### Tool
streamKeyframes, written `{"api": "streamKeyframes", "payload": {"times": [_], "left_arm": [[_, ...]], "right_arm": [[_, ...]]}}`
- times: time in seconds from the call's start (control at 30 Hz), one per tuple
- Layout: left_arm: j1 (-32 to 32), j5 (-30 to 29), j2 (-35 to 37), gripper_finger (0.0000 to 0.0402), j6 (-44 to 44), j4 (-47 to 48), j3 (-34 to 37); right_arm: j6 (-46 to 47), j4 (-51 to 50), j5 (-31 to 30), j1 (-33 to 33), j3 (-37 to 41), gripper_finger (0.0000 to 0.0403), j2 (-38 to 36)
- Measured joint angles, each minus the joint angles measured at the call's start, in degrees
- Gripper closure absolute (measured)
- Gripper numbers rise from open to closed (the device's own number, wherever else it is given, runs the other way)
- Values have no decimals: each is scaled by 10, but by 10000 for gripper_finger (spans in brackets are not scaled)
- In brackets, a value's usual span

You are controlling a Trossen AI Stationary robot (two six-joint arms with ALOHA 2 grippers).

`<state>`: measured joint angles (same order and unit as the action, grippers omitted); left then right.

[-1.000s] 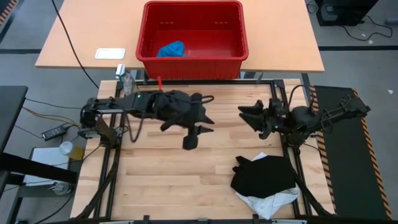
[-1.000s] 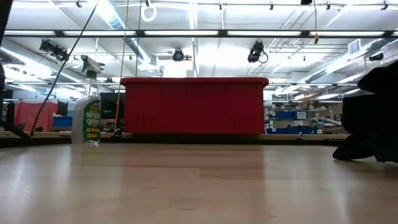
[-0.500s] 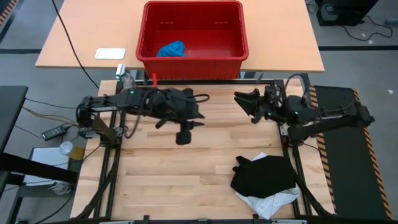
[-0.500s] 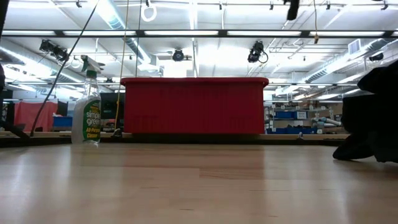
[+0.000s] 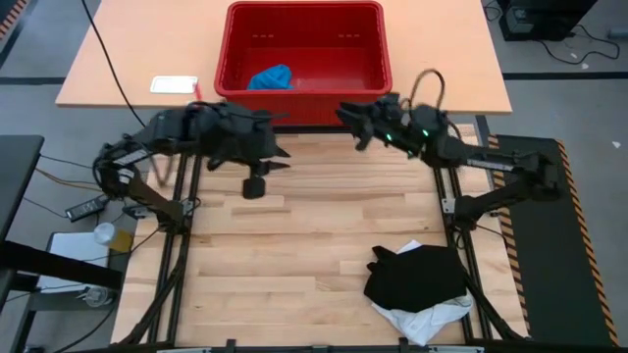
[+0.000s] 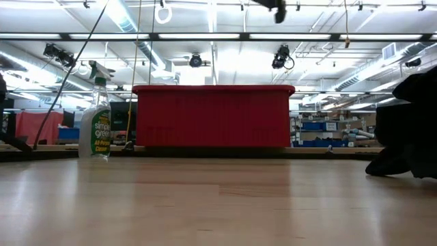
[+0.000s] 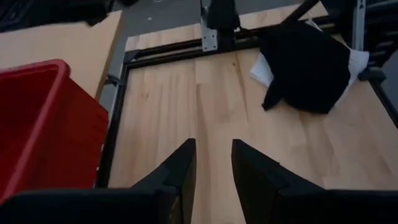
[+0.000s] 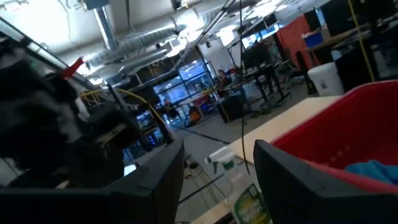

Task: Fold laundry
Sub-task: Fold the blue shorts

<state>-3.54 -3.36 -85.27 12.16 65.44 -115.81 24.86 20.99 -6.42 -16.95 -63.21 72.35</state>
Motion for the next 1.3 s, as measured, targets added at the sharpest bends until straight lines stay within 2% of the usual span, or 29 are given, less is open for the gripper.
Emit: {"api": "streamKeyframes", "payload": {"times": [0.2,0.43,0.53,0.67,0.77,0.87,1.0,1.1,1.2,1.3], "left_arm": [[-32,15,46,299,44,24,0],[-71,67,71,299,28,30,13],[-80,67,100,299,21,-18,90],[-106,64,167,299,-12,-162,266],[-137,42,219,299,-80,-292,391],[-171,14,261,299,-163,-409,478],[-222,-58,281,299,-248,-520,537],[-259,-94,274,299,-262,-568,555],[-290,-99,252,299,-286,-586,551],[-319,-80,220,299,-368,-556,540]], "right_arm": [[25,-51,54,-40,-117,204,96],[-22,-146,91,-79,-259,204,190],[-29,-151,134,-113,-301,204,230],[-16,-155,221,-157,-347,204,279],[-17,-159,279,-186,-380,204,301],[-59,-190,292,-214,-416,204,315],[-106,-217,293,-257,-452,204,342],[-103,-219,314,-290,-471,204,374],[-87,-229,334,-316,-491,204,407],[-112,-279,318,-336,-525,204,432]]}}
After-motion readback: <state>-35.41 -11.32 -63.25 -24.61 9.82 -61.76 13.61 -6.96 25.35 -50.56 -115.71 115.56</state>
